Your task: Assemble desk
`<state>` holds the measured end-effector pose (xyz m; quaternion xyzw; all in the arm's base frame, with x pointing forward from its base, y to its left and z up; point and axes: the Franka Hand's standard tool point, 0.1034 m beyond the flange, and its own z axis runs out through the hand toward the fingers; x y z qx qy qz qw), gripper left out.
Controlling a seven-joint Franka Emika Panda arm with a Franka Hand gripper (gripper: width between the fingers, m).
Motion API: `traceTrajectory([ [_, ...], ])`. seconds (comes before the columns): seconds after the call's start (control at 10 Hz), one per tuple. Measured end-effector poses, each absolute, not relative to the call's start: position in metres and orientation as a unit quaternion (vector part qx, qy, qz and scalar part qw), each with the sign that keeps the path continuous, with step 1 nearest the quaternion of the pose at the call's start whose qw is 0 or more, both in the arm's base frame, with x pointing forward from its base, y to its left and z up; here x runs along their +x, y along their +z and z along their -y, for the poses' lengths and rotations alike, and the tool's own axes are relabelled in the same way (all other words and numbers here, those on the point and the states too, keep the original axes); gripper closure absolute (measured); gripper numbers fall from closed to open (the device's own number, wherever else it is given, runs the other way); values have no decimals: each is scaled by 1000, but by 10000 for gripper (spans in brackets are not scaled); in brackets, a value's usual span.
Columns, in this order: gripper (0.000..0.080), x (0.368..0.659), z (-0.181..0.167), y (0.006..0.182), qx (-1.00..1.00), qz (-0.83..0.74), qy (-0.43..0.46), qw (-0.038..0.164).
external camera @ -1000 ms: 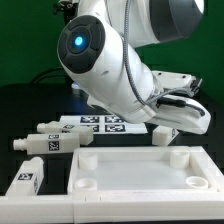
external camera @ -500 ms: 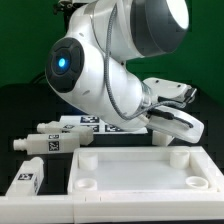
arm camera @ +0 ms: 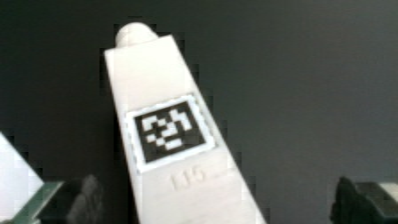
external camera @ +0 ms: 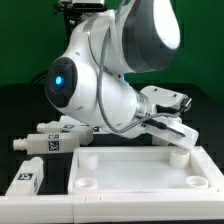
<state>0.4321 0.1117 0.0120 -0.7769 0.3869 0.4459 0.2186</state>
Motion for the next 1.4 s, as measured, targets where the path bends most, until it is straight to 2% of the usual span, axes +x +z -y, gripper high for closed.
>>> traceTrajectory([
  [0.1,151,433,-111,12,-778,-386,445,218],
  [0.3,408,433,-111,12,-778,-386,445,218],
  [0.4,408,433,-111,12,-778,-386,445,218],
  [0.5,516,433,-110,12,-778,-386,445,218],
  [0.6,516,435,-109,15,-783,-382,442,213],
  [0.7,516,443,-106,28,-797,-369,431,208],
  [0.9,516,459,-95,68,-812,-348,416,216],
  [1.1,515,491,-75,107,-859,-335,330,204],
  [1.3,515,492,-79,99,-878,-349,270,185],
  [1.4,515,497,-80,102,-888,-354,234,177],
])
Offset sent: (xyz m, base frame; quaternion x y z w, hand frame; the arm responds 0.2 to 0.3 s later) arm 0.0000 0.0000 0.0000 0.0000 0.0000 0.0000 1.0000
